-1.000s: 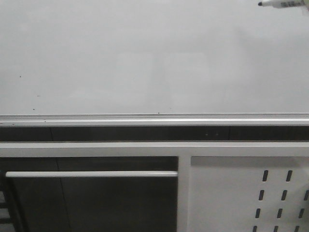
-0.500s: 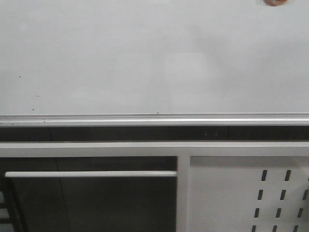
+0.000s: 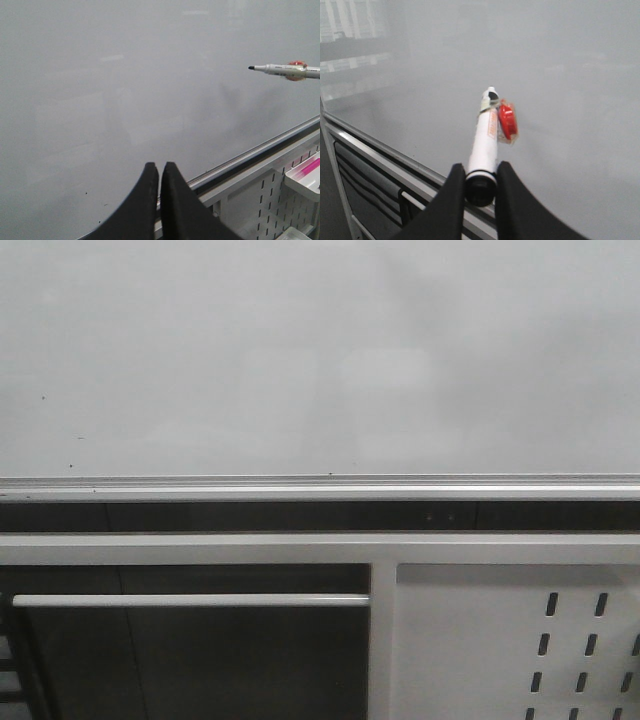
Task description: Write number 1 on whiteboard
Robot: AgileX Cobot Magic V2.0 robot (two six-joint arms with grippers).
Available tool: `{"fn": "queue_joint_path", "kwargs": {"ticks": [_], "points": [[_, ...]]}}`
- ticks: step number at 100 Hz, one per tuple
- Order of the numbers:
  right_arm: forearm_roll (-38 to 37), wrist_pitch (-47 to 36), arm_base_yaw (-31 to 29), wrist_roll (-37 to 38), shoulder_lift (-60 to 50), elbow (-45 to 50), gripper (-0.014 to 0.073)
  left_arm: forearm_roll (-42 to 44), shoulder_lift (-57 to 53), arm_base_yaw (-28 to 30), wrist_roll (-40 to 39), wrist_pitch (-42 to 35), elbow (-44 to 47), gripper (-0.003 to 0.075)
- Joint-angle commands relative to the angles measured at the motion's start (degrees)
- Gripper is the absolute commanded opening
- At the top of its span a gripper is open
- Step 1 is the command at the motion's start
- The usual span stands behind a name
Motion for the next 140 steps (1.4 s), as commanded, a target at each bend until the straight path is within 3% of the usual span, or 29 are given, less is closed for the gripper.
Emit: {"fn": "queue_joint_path", "kwargs": {"ticks": [1, 23, 64, 102, 140], "points": [[-0.65, -5.83, 0.21, 0.04, 0.32, -1.75, -0.0051, 0.78, 0.52, 0.09, -0.44, -2.50, -1.59, -0.0018], [-0.65, -6.19, 0.21, 0.04, 3.15, -1.83, -0.0051, 0.78, 0.52, 0.09, -0.44, -2.50, -1.59, -0.0018], [-0.65, -15.99, 0.21, -0.06, 13.30, -1.96, -0.0051, 0.78, 0.52, 0.09, -0.44, -2.50, -1.59, -0.0018], [-0.65, -17.46, 0.10, -1.72, 13.93, -1.96, -0.0051, 0.78, 0.52, 0.09, -0.44, -2.50, -1.59, -0.0018], [4.19, -18.41, 0.10, -6.03, 13.93, -1.96, -0.0051, 0.78, 0.52, 0.09, -0.44, -2.50, -1.59, -0.0018]]}}
